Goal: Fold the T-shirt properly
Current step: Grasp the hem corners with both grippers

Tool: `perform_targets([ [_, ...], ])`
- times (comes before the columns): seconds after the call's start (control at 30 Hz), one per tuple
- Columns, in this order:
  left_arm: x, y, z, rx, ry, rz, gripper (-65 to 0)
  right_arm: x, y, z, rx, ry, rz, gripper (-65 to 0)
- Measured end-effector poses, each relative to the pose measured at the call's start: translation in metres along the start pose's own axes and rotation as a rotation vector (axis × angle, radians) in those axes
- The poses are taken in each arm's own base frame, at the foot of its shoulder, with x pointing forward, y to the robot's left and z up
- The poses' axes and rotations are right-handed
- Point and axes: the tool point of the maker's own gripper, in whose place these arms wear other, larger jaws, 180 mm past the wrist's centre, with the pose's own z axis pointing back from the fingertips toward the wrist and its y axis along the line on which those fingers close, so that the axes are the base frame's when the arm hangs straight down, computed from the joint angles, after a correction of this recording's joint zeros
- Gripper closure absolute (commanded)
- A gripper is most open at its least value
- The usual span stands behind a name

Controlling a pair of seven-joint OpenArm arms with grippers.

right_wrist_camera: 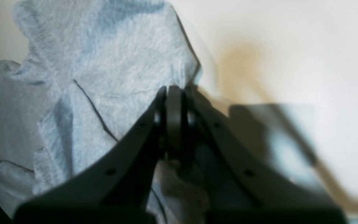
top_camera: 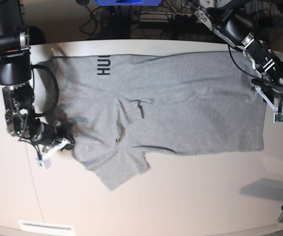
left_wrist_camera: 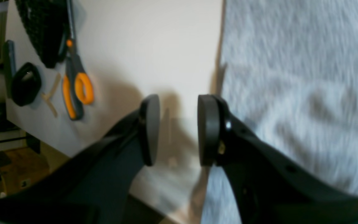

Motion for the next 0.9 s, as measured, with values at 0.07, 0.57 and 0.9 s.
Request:
perform_targets([
  [0.07, 0.012, -0.004, -0.01, -0.028, -0.021, 0.024, -21.2, 0.0, -0.001, 0.0, -0.001, -0.001, -0.004, 0.0],
  [0.57, 0.086, -0.009, -0.081, -0.284, 0.049, 0.175, -21.2, 0.001, -0.003, 0.001, -0.002, -0.002, 0.003, 0.0],
  [0.9, 0.122, -0.05, -0.103, -0.438, -0.087, 0.271, -21.0, 0.0, -0.003, 0.001, -0.003, 0.0, 0.004, 0.0],
])
